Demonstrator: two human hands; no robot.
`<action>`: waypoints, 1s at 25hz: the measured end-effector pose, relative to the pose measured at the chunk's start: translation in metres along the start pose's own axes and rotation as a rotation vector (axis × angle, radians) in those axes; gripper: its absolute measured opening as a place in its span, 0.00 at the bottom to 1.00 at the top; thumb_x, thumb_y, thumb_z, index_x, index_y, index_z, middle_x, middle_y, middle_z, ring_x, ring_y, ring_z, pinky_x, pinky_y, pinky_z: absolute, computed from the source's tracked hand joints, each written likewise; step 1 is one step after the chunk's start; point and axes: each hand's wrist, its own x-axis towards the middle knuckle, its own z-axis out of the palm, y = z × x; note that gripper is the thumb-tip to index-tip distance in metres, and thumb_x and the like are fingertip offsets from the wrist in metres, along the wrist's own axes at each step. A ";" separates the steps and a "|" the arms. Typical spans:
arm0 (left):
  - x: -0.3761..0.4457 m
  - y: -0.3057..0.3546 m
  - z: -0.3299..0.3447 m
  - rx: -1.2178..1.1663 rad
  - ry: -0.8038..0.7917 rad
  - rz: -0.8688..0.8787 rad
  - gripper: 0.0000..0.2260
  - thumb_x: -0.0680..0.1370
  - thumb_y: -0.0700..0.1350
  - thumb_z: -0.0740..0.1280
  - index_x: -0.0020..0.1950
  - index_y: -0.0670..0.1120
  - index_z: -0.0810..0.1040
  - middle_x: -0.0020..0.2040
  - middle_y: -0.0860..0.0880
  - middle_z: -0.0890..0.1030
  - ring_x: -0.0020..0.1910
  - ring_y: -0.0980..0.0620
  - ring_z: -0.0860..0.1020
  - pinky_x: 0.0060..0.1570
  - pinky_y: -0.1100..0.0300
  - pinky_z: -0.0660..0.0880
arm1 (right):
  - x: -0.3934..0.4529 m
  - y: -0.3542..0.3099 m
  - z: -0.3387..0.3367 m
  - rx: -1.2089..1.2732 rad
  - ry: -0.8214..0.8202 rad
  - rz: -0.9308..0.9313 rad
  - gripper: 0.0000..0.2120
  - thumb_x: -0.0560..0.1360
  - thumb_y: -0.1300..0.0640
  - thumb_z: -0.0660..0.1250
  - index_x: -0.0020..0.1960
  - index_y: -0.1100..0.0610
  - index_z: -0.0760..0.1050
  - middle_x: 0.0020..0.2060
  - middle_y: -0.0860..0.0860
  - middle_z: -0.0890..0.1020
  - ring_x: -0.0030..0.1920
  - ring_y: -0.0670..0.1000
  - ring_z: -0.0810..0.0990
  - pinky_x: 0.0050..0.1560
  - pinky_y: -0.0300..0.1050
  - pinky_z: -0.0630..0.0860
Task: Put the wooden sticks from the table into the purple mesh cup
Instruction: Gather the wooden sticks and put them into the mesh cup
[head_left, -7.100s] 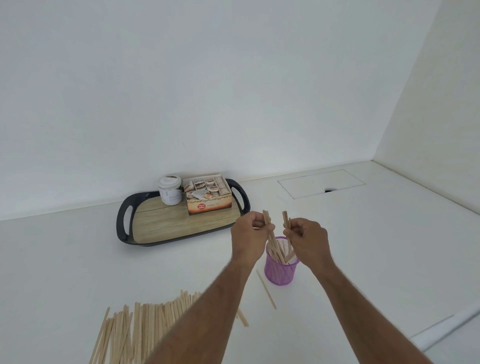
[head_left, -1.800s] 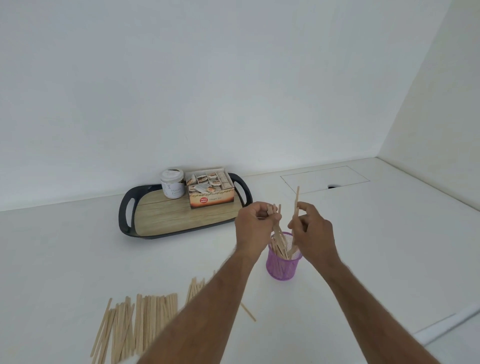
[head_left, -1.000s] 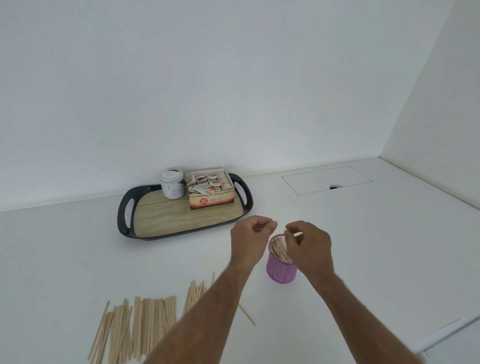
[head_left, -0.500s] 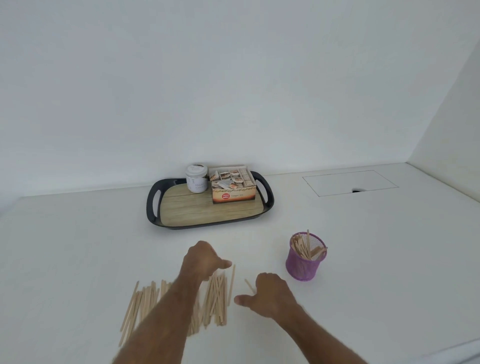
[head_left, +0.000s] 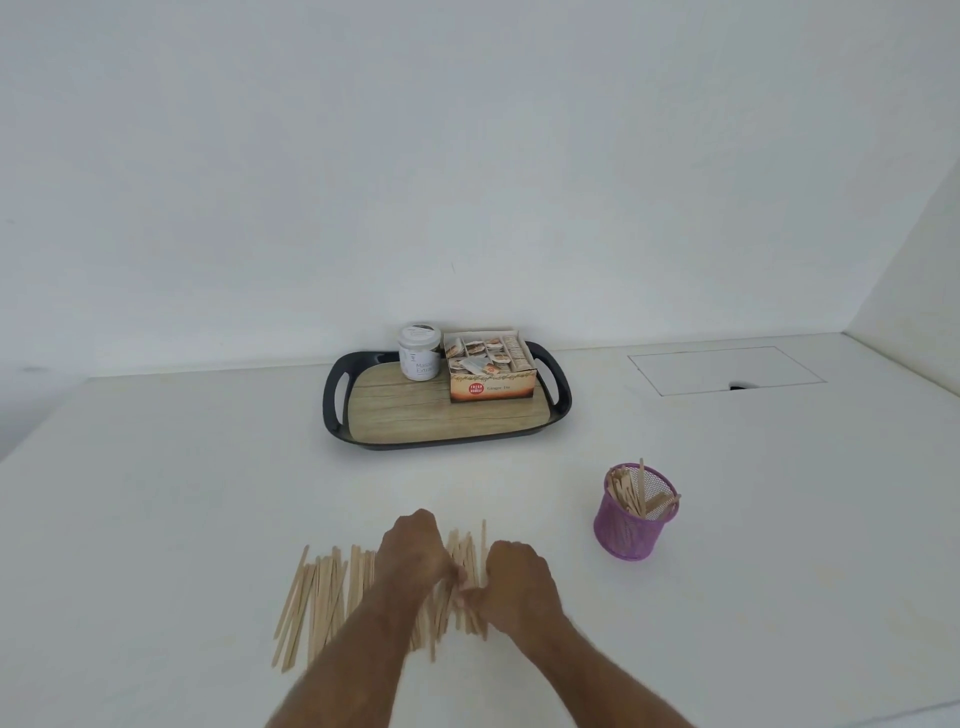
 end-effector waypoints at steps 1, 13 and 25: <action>0.000 0.000 0.001 0.000 -0.005 0.004 0.18 0.66 0.49 0.83 0.42 0.44 0.76 0.39 0.49 0.82 0.41 0.49 0.84 0.37 0.60 0.75 | 0.001 0.000 -0.001 0.004 -0.007 0.011 0.14 0.67 0.47 0.73 0.41 0.54 0.72 0.40 0.49 0.79 0.38 0.50 0.78 0.33 0.38 0.71; 0.004 -0.005 0.005 -0.175 -0.025 -0.014 0.08 0.71 0.33 0.73 0.49 0.36 0.83 0.44 0.42 0.86 0.42 0.44 0.86 0.49 0.51 0.85 | -0.002 0.019 -0.011 0.210 0.022 0.115 0.09 0.64 0.65 0.65 0.37 0.57 0.83 0.35 0.49 0.85 0.37 0.50 0.83 0.32 0.35 0.74; 0.011 0.007 -0.016 -0.625 0.007 0.012 0.06 0.74 0.31 0.72 0.43 0.41 0.82 0.44 0.42 0.84 0.39 0.47 0.84 0.43 0.52 0.85 | 0.005 0.043 -0.041 0.810 0.150 0.139 0.05 0.70 0.64 0.73 0.38 0.56 0.81 0.32 0.49 0.86 0.34 0.48 0.84 0.35 0.40 0.76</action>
